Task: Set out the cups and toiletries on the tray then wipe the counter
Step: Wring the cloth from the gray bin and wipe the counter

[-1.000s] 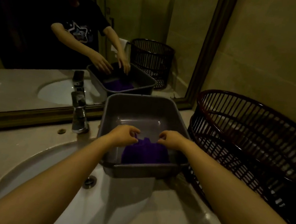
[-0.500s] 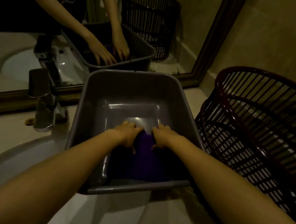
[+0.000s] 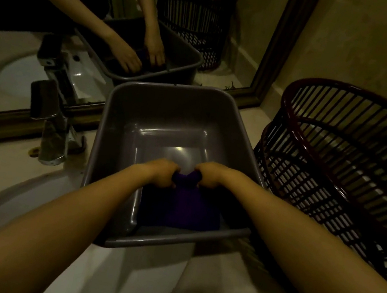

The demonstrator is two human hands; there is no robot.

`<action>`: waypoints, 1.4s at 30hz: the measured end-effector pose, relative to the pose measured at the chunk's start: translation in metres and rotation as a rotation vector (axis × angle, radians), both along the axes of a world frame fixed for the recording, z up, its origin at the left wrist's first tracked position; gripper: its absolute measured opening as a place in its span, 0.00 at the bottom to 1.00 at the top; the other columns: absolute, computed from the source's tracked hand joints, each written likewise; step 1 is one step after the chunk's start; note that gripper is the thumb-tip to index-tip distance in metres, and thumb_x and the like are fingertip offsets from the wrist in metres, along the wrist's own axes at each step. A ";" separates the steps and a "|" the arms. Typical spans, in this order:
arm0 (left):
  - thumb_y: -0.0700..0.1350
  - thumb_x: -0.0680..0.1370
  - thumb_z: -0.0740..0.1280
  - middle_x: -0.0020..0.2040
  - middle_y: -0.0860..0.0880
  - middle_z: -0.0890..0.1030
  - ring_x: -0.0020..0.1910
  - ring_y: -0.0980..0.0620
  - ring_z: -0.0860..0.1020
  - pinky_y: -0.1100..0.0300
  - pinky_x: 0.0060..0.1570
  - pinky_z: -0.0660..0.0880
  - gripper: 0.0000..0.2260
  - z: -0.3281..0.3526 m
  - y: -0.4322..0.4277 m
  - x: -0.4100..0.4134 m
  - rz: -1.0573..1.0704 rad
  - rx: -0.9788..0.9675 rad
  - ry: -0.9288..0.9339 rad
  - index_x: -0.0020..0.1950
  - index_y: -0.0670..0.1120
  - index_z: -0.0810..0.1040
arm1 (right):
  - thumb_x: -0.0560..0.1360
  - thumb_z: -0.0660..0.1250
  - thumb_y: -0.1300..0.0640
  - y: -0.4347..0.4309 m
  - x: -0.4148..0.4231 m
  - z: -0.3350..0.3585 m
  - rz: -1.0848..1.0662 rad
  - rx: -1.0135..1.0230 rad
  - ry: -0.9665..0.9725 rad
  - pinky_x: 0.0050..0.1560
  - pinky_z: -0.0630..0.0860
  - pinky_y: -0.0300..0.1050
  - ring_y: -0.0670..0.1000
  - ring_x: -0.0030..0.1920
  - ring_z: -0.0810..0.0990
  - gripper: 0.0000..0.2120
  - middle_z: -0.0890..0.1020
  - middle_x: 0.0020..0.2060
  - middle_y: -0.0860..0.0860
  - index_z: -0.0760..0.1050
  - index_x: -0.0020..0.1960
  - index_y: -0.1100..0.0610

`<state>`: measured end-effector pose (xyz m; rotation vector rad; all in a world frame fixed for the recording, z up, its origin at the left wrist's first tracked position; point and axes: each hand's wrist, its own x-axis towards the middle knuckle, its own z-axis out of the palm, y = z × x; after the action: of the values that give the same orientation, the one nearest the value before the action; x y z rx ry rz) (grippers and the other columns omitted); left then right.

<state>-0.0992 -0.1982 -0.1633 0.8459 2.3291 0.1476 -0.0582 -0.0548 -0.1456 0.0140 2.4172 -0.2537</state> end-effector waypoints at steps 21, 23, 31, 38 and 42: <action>0.43 0.75 0.66 0.44 0.53 0.76 0.42 0.56 0.74 0.62 0.41 0.68 0.08 0.106 -0.067 0.080 0.304 0.641 0.383 0.53 0.51 0.76 | 0.74 0.64 0.62 -0.022 0.089 0.114 -0.107 -0.378 0.642 0.48 0.73 0.44 0.52 0.49 0.77 0.11 0.78 0.50 0.54 0.73 0.56 0.54; 0.44 0.75 0.65 0.43 0.53 0.76 0.40 0.59 0.73 0.65 0.38 0.67 0.09 0.121 -0.077 0.091 0.313 0.681 0.434 0.54 0.51 0.76 | 0.74 0.63 0.61 -0.031 0.098 0.129 -0.100 -0.367 0.712 0.47 0.74 0.45 0.53 0.50 0.78 0.12 0.78 0.50 0.54 0.73 0.57 0.54; 0.43 0.75 0.66 0.45 0.51 0.76 0.45 0.53 0.74 0.58 0.45 0.68 0.11 0.170 -0.138 0.139 0.399 0.812 0.629 0.57 0.48 0.77 | 0.74 0.60 0.63 -0.097 0.133 0.184 -0.014 -0.334 0.911 0.43 0.74 0.50 0.58 0.48 0.77 0.13 0.79 0.52 0.59 0.72 0.58 0.56; 0.41 0.75 0.65 0.45 0.49 0.77 0.45 0.51 0.74 0.58 0.43 0.69 0.08 0.181 -0.258 0.192 0.418 0.739 0.666 0.53 0.46 0.77 | 0.76 0.62 0.60 -0.206 0.165 0.183 0.086 -0.404 0.929 0.47 0.76 0.51 0.56 0.50 0.78 0.11 0.79 0.51 0.56 0.74 0.58 0.54; 0.42 0.75 0.66 0.45 0.50 0.77 0.45 0.52 0.75 0.61 0.39 0.69 0.07 0.162 -0.347 0.233 0.422 0.635 0.564 0.52 0.49 0.78 | 0.76 0.63 0.61 -0.285 0.196 0.152 0.095 -0.498 0.820 0.53 0.76 0.55 0.56 0.52 0.78 0.12 0.79 0.52 0.57 0.74 0.58 0.56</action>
<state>0.1337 -0.5454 -0.0017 0.7231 3.0317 0.9820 0.1373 -0.3402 0.0061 -0.5195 3.0590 -0.9635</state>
